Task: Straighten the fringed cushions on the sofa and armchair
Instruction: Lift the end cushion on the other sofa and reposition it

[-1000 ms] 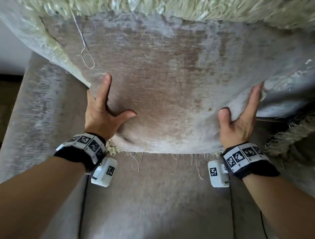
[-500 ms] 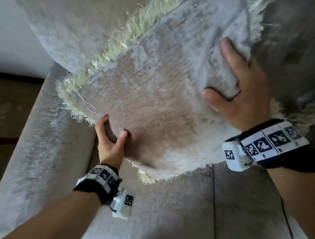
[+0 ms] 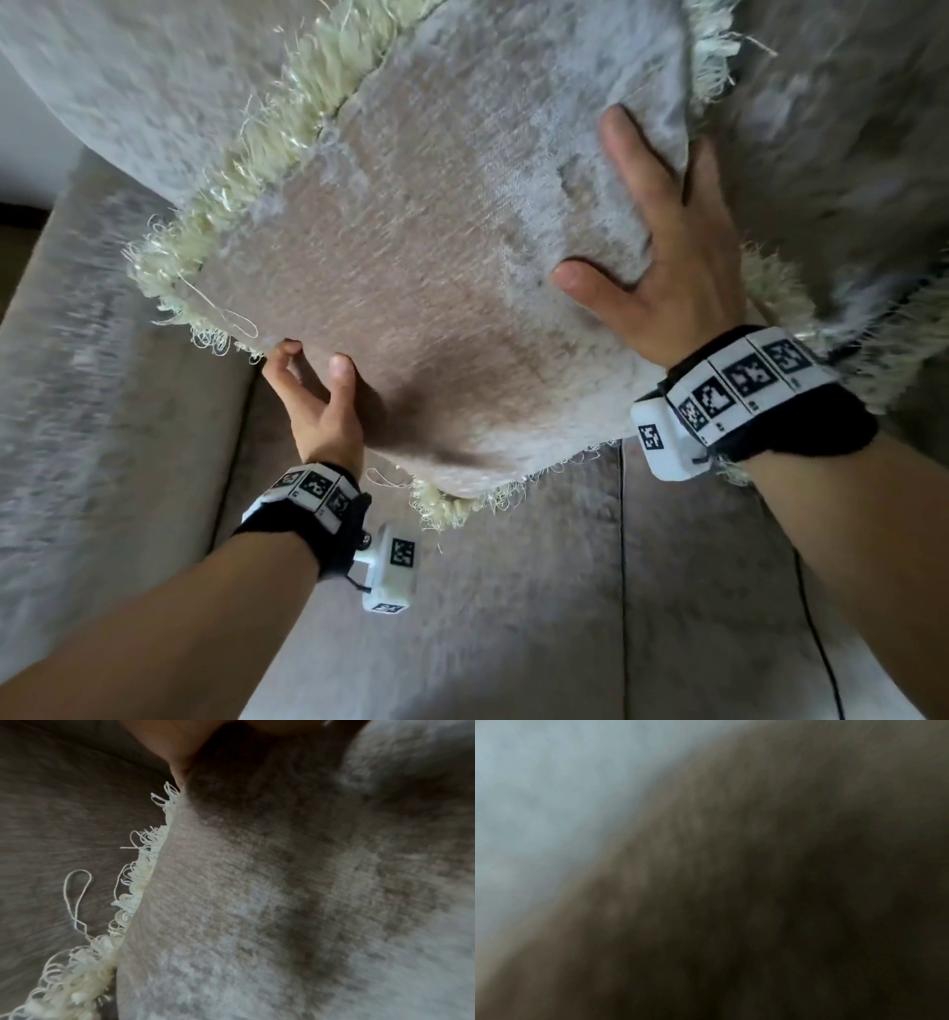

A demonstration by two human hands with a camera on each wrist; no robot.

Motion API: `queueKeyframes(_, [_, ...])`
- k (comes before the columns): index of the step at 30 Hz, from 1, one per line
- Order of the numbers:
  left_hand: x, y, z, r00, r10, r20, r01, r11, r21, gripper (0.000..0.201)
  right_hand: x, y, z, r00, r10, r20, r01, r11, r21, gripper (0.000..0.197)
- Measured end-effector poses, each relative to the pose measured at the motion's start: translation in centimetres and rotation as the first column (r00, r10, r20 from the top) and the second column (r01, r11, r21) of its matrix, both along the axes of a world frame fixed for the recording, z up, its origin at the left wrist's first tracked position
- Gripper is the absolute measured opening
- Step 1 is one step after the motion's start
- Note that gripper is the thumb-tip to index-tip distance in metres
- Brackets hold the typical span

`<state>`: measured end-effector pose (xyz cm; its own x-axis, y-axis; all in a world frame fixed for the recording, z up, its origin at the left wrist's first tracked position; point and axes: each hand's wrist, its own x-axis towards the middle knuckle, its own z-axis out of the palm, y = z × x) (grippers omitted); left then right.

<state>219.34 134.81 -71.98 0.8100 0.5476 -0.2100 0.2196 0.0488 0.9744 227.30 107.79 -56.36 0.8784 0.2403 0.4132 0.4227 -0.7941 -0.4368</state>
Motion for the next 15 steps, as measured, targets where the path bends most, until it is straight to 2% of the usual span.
queueKeyframes(4, [-0.3, -0.3, 2.6, 0.979, 0.117, -0.170, -0.097, 0.988, 0.122, 0.065, -1.2, -0.7, 1.1, 1.000, -0.002, -0.029, 0.001, 1.000, -0.020, 0.086])
queueKeyframes(6, [0.0, 0.0, 4.6, 0.959, 0.183, -0.217, -0.143, 0.972, 0.188, 0.065, -2.1, -1.5, 1.8, 0.997, -0.022, -0.073, 0.020, 0.999, -0.028, 0.082])
queueKeyframes(8, [0.5, 0.4, 7.1, 0.951, 0.193, -0.243, -0.130, 0.958, 0.256, 0.059, -3.6, -2.6, 2.8, 0.991, -0.064, -0.121, 0.059, 0.997, -0.050, 0.074])
queueKeyframes(12, [0.2, -0.2, 13.6, 0.978, 0.030, -0.206, 0.054, 0.918, 0.392, 0.024, -7.6, -5.3, 5.3, 0.947, -0.206, -0.247, 0.176, 0.974, -0.140, 0.059])
queueKeyframes(15, [-0.5, -1.9, 19.1, 0.942, -0.190, -0.276, 0.306, 0.824, 0.477, 0.020, -10.6, -7.1, 8.0, 0.815, -0.294, -0.500, 0.151, 0.940, -0.305, 0.063])
